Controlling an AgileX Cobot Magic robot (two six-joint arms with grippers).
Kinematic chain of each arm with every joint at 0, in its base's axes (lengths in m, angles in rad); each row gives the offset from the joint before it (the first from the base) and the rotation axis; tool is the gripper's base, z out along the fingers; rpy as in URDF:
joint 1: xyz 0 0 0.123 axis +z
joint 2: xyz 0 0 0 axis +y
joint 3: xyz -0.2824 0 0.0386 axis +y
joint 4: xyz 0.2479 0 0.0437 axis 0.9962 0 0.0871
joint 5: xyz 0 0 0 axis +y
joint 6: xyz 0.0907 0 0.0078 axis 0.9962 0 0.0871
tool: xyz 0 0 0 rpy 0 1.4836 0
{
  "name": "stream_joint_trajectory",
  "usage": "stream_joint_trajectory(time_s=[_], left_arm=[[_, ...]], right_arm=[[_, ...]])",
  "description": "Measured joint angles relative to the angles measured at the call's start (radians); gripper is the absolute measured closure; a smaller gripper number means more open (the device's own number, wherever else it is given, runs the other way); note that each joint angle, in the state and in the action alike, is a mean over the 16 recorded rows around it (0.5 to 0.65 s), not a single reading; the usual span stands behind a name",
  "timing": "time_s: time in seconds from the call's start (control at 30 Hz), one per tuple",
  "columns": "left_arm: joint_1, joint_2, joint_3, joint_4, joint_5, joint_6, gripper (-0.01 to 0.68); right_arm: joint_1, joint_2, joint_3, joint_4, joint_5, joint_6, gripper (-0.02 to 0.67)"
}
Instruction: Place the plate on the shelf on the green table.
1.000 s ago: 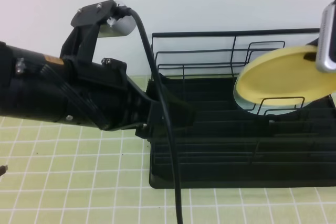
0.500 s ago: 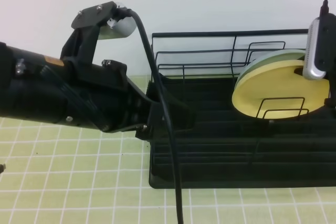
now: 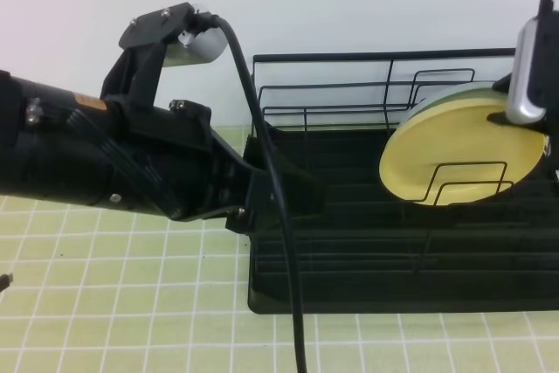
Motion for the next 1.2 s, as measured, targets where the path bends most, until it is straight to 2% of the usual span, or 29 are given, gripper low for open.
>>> stream_joint_trajectory(time_s=[0.23, 0.37, 0.5, 0.77, 0.9, 1.0, 1.2], left_arm=[[0.000, -0.002, 0.000, 0.009, 0.006, -0.004, 0.216], [0.000, -0.002, 0.000, 0.038, 0.019, -0.018, 0.240], [0.000, -0.002, 0.000, 0.075, 0.040, -0.035, 0.316], [0.000, -0.009, 0.000, 0.142, 0.079, -0.064, 0.535], [-0.001, -0.020, 0.006, 0.152, 0.071, -0.068, 0.626], [-0.001, -0.028, 0.024, 0.158, 0.020, -0.067, 0.659], [-0.001, 0.004, 0.071, 0.168, -0.164, -0.052, 0.672]], right_arm=[[0.000, -0.061, 0.000, -0.012, -0.010, 0.066, 0.345], [0.000, -0.112, 0.000, -0.020, -0.007, 0.140, 0.377], [0.000, -0.177, 0.000, -0.025, 0.009, 0.238, 0.443], [-0.004, -0.355, 0.007, -0.037, 0.035, 0.523, 0.592], [-0.007, -0.460, 0.042, -0.038, 0.035, 0.666, 0.635], [-0.009, -0.542, 0.092, -0.034, 0.021, 0.757, 0.645], [-0.013, -0.694, 0.228, 0.000, 0.009, 0.869, 0.648]])
